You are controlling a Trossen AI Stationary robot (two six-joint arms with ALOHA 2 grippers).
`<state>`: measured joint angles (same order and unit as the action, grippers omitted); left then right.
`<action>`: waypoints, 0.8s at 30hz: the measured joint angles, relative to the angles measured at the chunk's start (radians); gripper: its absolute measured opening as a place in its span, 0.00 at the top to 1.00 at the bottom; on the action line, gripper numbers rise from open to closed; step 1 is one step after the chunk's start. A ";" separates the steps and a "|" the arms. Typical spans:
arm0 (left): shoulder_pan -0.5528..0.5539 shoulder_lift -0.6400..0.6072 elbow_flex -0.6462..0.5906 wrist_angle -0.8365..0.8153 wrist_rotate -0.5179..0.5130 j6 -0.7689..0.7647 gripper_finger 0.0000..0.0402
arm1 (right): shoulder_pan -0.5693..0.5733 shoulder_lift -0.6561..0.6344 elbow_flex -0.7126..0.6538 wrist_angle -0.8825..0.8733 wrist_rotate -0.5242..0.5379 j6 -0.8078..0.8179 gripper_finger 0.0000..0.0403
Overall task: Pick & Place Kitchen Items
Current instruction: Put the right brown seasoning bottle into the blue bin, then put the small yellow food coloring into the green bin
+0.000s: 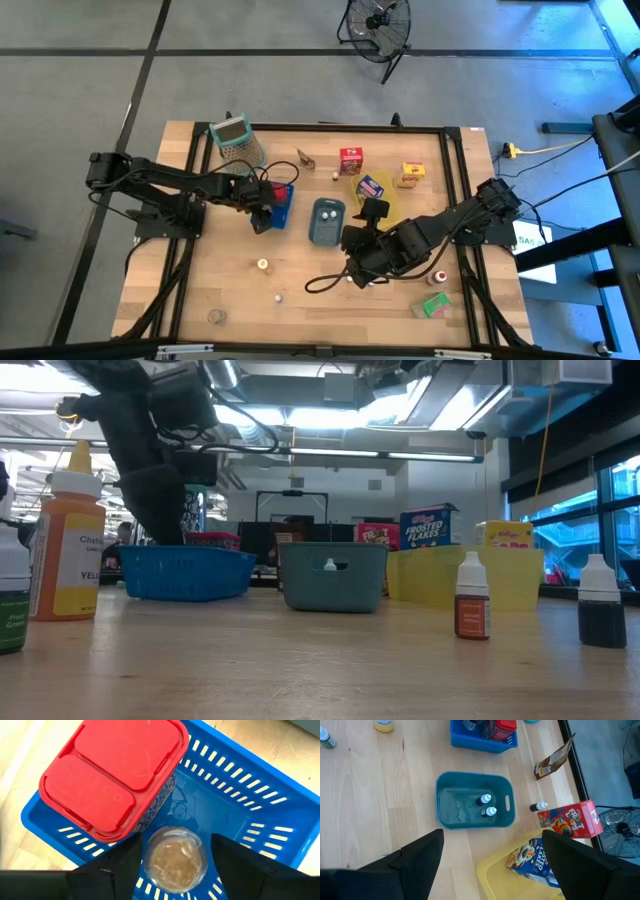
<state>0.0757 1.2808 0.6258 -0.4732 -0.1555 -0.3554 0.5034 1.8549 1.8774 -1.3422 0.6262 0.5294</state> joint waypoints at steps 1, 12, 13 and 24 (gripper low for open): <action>0.000 0.000 0.000 0.000 0.000 0.000 0.41 | 0.000 0.000 0.000 0.000 0.000 0.000 0.16; -0.009 0.000 0.010 0.004 -0.007 0.002 0.32 | 0.000 0.000 0.000 0.000 0.000 -0.007 0.16; -0.013 0.000 0.016 0.006 -0.007 0.002 0.31 | 0.000 0.000 0.000 0.000 0.000 -0.007 0.16; -0.036 0.000 0.091 -0.093 -0.032 0.029 0.31 | 0.000 0.000 0.000 0.001 -0.001 -0.007 0.16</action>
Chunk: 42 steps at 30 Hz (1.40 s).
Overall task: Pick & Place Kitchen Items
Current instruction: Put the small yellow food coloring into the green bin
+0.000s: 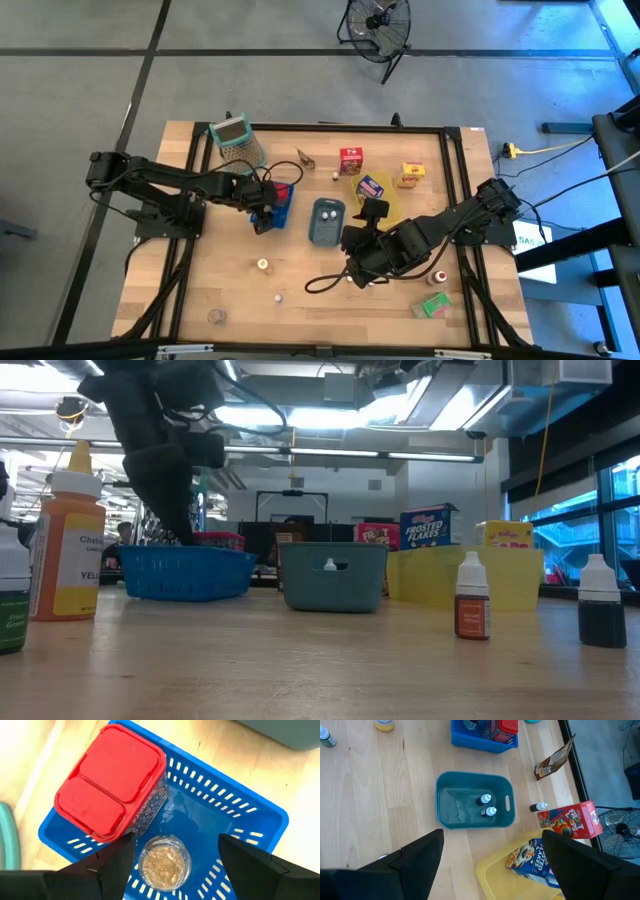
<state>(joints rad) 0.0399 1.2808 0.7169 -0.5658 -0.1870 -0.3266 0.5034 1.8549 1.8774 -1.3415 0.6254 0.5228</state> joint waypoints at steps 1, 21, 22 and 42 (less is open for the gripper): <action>0.000 0.000 0.004 -0.012 0.002 0.002 0.31 | 0.000 0.000 0.000 0.000 0.000 0.000 0.16; -0.130 -0.141 0.207 -0.303 -0.143 0.033 0.31 | -0.007 0.014 -0.002 0.117 -0.058 -0.081 0.16; -0.146 -0.161 0.207 -0.316 -0.141 0.031 0.31 | -0.009 0.015 -0.002 0.110 -0.082 -0.072 0.16; -0.344 -0.269 0.110 -0.386 -0.166 -0.108 0.31 | -0.033 0.024 -0.162 0.092 -0.316 -0.112 0.16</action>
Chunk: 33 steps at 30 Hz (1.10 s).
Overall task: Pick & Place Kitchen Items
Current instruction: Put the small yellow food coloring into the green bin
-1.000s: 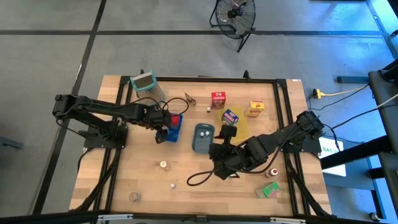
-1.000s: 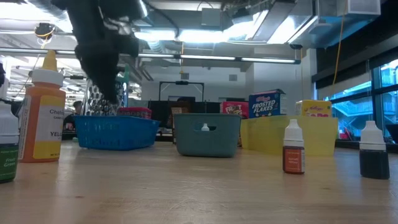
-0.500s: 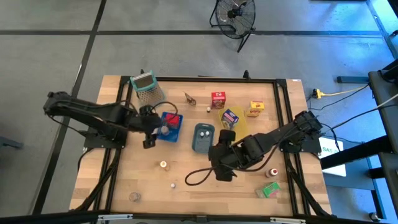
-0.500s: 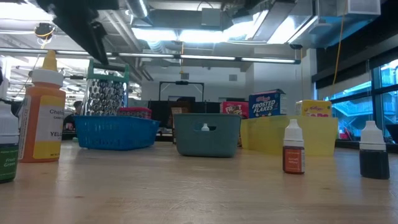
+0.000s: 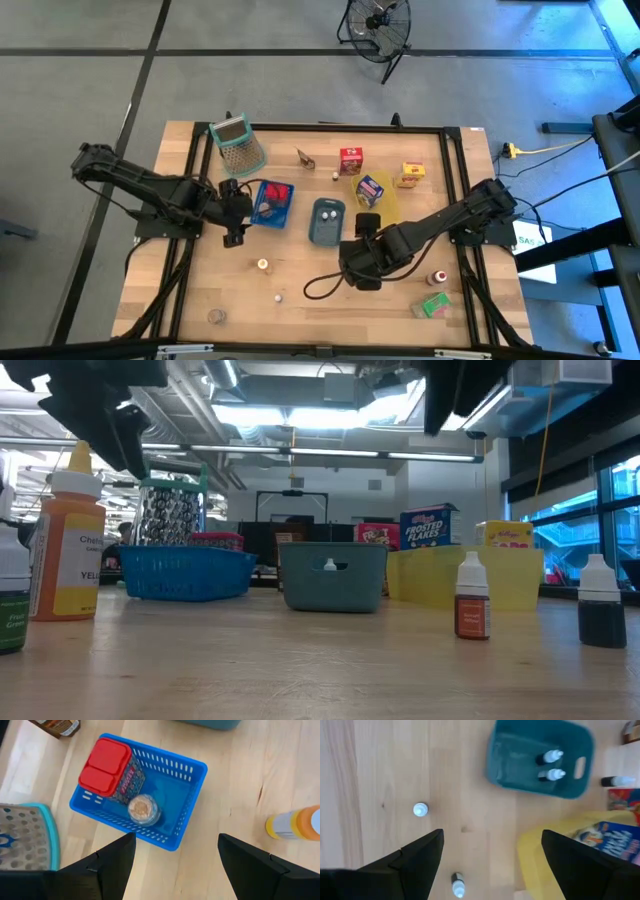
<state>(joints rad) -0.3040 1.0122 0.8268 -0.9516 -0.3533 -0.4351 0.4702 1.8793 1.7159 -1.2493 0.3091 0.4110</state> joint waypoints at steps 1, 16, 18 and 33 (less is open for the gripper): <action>-0.005 0.000 0.000 0.001 -0.008 0.000 0.31 | 0.000 0.000 -0.015 0.019 -0.008 0.000 0.16; -0.074 0.000 0.000 0.005 -0.188 0.002 0.31 | 0.001 0.001 -0.209 0.303 -0.127 -0.019 0.16; -0.080 0.000 0.000 0.005 -0.188 0.002 0.31 | 0.000 0.001 -0.209 0.307 -0.128 -0.019 0.16; -0.097 0.000 0.000 0.005 -0.156 0.016 0.31 | -0.006 0.001 -0.209 0.315 -0.182 0.098 0.16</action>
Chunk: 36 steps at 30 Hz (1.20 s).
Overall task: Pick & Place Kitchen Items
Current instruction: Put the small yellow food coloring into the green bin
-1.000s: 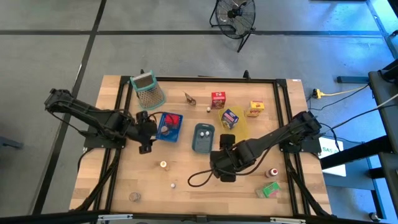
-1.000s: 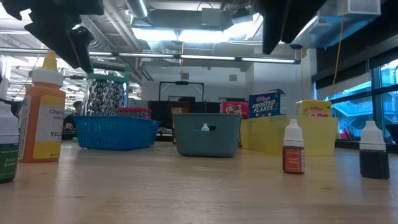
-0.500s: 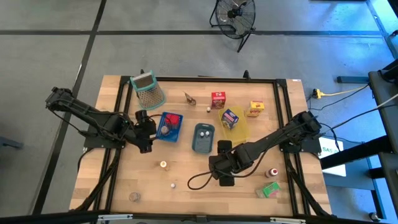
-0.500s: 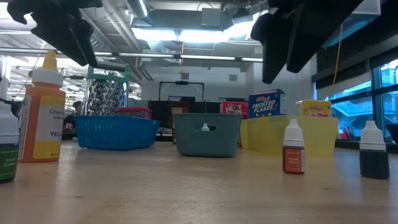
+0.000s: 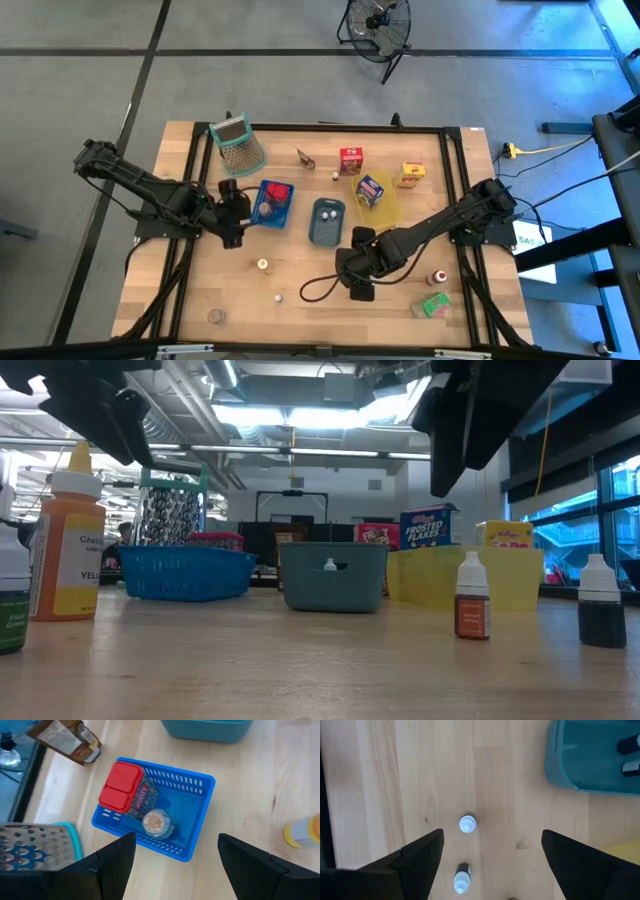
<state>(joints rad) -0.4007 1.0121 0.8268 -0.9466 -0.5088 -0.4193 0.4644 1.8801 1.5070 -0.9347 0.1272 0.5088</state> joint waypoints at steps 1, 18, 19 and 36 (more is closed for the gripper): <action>0.000 0.000 0.000 0.000 0.006 0.010 0.31 | 0.000 0.000 0.000 0.000 0.001 0.006 0.16; 0.001 0.000 0.000 0.106 -0.075 0.257 0.31 | 0.044 0.088 -0.001 0.021 0.017 -0.153 0.22; 0.001 0.000 0.000 0.115 -0.075 0.258 0.31 | 0.040 0.092 -0.001 0.027 0.009 -0.157 0.22; 0.000 0.000 0.000 0.121 0.055 0.167 0.31 | 0.016 0.125 -0.001 0.056 -0.066 -0.181 0.23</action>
<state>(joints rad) -0.4004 1.0119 0.8268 -0.8261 -0.4542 -0.2520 0.4808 2.0048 1.5063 -0.8785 0.0611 0.3278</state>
